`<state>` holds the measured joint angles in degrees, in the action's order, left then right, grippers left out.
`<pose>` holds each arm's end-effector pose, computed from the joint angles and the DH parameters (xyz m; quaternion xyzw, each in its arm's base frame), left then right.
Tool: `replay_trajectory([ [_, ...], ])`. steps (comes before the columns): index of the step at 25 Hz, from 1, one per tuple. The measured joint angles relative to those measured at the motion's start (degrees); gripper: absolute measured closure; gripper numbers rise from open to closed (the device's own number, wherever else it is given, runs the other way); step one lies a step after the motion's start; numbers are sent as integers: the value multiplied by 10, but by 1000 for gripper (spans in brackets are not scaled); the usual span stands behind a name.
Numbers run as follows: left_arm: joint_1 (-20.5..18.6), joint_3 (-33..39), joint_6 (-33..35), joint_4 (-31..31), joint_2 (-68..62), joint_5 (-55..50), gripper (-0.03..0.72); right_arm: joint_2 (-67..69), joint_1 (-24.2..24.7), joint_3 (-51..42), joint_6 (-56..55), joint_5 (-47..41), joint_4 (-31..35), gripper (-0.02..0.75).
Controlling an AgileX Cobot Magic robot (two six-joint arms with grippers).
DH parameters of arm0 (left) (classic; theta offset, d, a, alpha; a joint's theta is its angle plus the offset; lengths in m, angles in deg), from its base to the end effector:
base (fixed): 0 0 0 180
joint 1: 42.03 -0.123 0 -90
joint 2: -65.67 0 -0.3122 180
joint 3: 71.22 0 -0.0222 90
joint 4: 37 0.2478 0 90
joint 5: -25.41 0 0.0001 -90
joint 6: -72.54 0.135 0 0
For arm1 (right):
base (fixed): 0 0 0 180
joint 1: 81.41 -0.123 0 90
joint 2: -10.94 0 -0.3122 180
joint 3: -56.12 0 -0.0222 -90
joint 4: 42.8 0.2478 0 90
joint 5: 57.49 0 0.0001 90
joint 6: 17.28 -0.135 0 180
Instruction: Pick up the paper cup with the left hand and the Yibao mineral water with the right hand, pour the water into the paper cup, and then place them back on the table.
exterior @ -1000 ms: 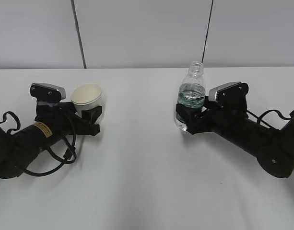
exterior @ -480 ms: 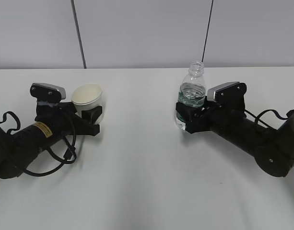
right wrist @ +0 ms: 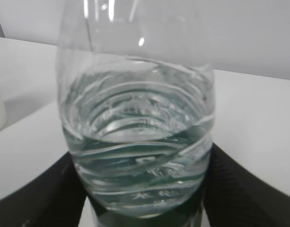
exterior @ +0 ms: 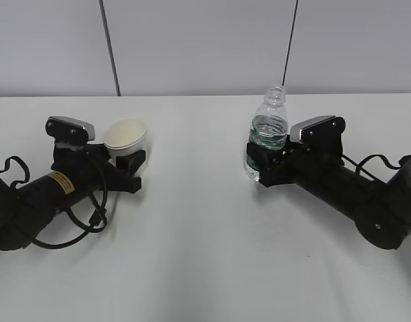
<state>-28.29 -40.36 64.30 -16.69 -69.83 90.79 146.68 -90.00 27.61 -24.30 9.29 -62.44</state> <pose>0.4054 -0.1430 0.0786 0.1949 0.7509 -0.1949 0.6001 0.4280 0.1068 0.0888 -0.1641 0.7385 0.1610 0.6339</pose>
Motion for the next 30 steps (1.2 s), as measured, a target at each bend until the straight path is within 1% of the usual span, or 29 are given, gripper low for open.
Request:
replay_trajectory([
  [19,1,-1,-67,131,5,1,300,2,0,0,44,2,-8,247],
  [27,1,-2,-97,172,18,-1,300,-40,0,0,81,-84,-17,248],
  [30,1,-5,-106,186,18,-1,300,-46,0,0,92,-97,-18,248],
])
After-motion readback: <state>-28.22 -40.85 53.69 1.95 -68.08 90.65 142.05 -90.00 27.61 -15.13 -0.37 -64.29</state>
